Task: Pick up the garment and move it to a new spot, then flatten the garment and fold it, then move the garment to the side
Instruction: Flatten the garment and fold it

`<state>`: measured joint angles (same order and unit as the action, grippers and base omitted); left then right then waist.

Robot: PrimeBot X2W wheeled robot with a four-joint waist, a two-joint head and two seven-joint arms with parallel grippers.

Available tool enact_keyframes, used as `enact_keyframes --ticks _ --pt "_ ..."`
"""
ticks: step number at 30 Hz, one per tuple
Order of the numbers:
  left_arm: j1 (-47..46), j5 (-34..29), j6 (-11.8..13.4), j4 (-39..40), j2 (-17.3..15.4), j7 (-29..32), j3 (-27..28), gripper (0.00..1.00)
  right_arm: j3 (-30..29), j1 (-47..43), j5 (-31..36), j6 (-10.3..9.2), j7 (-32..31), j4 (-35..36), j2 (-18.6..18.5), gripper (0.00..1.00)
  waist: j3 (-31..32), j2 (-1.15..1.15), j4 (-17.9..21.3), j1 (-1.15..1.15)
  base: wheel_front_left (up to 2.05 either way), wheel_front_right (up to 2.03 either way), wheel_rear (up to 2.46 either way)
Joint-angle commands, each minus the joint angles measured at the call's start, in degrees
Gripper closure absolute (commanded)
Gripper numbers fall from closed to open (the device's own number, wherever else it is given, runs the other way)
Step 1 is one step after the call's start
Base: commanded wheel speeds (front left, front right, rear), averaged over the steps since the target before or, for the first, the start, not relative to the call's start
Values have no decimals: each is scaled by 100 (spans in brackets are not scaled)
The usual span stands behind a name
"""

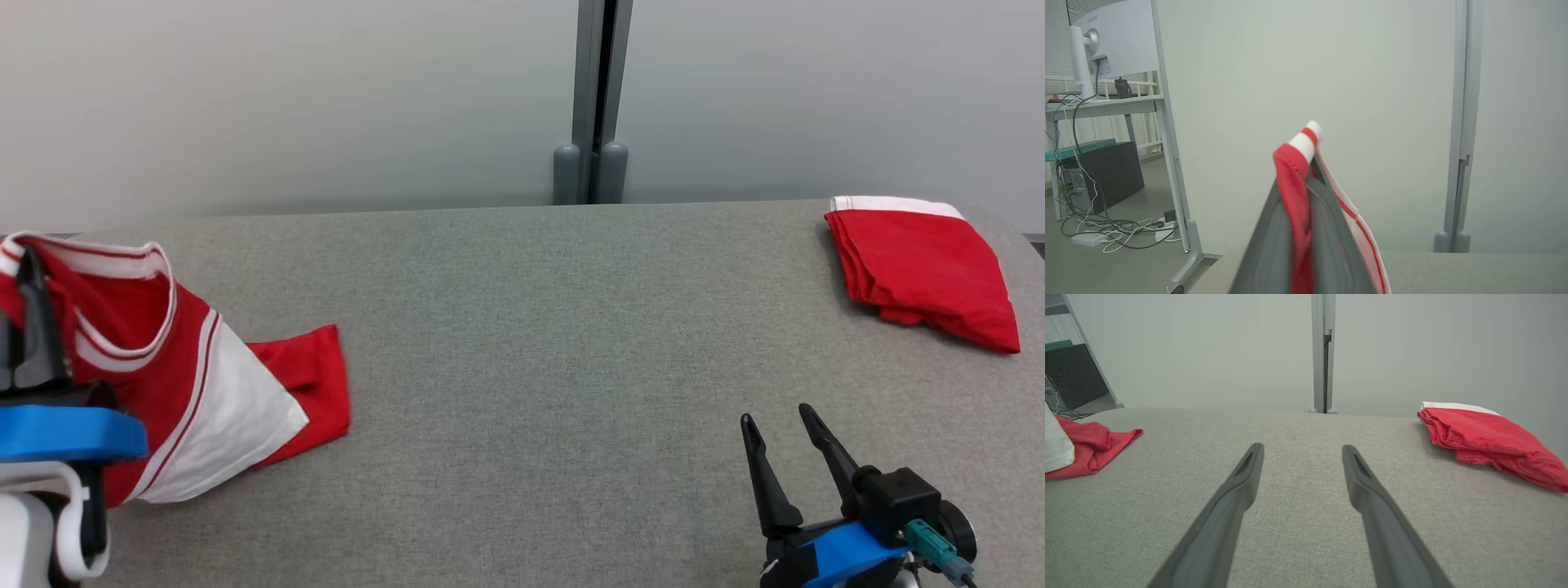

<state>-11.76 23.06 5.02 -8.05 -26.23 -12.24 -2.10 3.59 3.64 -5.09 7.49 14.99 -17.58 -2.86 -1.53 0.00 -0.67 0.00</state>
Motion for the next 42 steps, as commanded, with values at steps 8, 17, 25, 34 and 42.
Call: enact_keyframes --ticks 8,17,25,34,42 --pt "-124 -171 -260 529 516 410 -991 100 64 71 -52 1 27 -67 -11 0 -56 0 161 0 0 0 0" --pt "-719 -301 -857 -455 1517 333 -2290 100 21 282 -39 1 25 -72 -11 0 -259 0 572 0 0 0 0" --pt "-1413 -377 -1160 -1730 2179 61 -3251 100 -130 458 -23 1 22 -59 -11 0 -479 0 1018 0 0 0 0" --pt "-2185 155 -1255 -2617 2336 -166 -4607 100 -238 581 -41 1 22 -38 -12 0 -614 0 1347 0 0 0 0" --pt "-2502 844 -1118 -2836 2334 -254 -5563 0 -238 616 -78 1 22 -53 -10 0 -644 0 1369 0 0 0 0"
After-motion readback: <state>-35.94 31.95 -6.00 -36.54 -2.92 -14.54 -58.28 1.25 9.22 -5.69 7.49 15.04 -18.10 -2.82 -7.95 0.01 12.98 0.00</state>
